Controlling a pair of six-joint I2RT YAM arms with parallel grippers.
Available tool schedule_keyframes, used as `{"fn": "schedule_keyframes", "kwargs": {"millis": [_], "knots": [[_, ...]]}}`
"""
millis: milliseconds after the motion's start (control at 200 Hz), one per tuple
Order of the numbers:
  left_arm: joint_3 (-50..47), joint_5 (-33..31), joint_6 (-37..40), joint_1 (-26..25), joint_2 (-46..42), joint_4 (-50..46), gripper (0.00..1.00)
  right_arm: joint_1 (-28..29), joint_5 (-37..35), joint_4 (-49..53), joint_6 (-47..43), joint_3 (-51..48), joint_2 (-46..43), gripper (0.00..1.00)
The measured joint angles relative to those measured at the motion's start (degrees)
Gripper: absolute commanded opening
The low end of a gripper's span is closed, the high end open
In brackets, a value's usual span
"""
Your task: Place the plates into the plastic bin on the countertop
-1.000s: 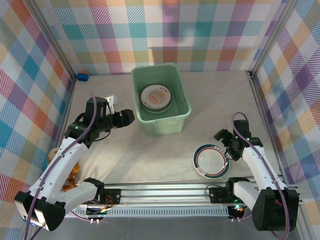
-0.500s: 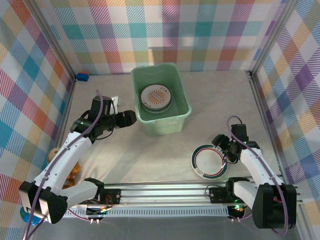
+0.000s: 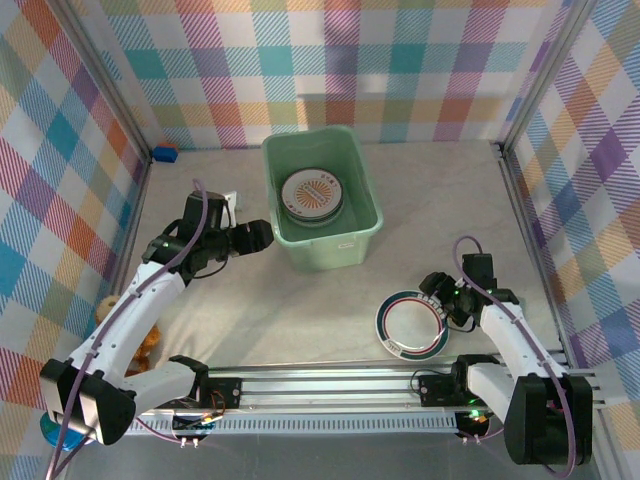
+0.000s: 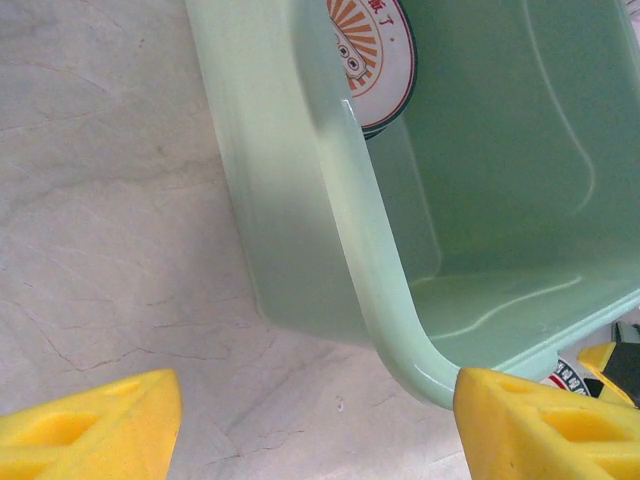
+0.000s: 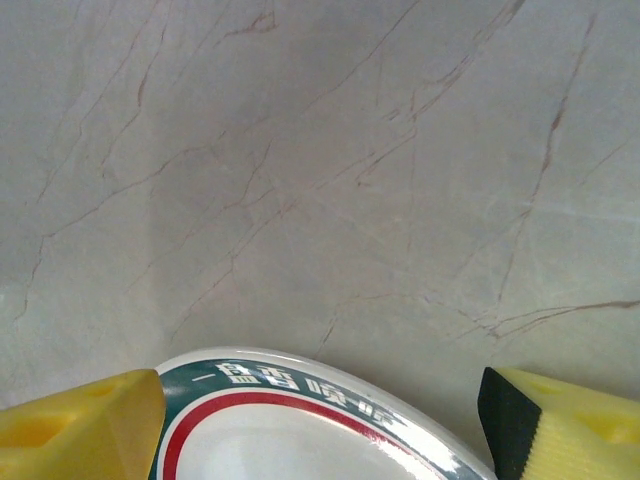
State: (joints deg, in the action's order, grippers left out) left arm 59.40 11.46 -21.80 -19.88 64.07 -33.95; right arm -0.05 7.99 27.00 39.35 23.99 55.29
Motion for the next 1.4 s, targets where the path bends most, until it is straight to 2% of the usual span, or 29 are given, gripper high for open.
{"fn": "schedule_keyframes", "kwargs": {"millis": [420, 625, 705, 840, 1060, 1220, 1400], "knots": [[0.0, 0.02, -0.02, 0.0, 1.25, 0.39, 0.72, 0.0, 2.49, -1.64, -1.07, -0.46, -0.74, 0.84], [0.0, 0.02, 0.02, 0.02, 1.49, 1.16, 0.72, 0.0, 3.34, -1.66, -1.97, -1.07, -3.39, 0.79], [0.0, 0.02, 0.04, 0.02, 2.05, 1.22, 0.72, 0.0, 3.37, -0.83, -2.36, -0.74, -2.58, 0.74], [-0.02, 0.02, 0.24, 0.02, 2.58, 1.31, 0.72, 0.0, 1.42, 4.72, -2.34, 3.04, -0.61, 0.79], [-0.02, 0.02, 0.66, 0.02, 2.69, 1.33, 0.72, 0.0, -0.92, 12.13, 3.39, 14.69, 1.16, 0.81], [-0.11, 0.02, 1.18, 0.04, 3.04, 1.33, 0.72, 0.79, 1.14, 14.36, 9.88, 19.56, 5.95, 0.79], [-0.76, 0.02, 1.79, 0.39, 3.04, 1.33, 0.72, 7.67, 1.49, 15.39, 17.75, 20.83, 12.17, 0.85]]}}
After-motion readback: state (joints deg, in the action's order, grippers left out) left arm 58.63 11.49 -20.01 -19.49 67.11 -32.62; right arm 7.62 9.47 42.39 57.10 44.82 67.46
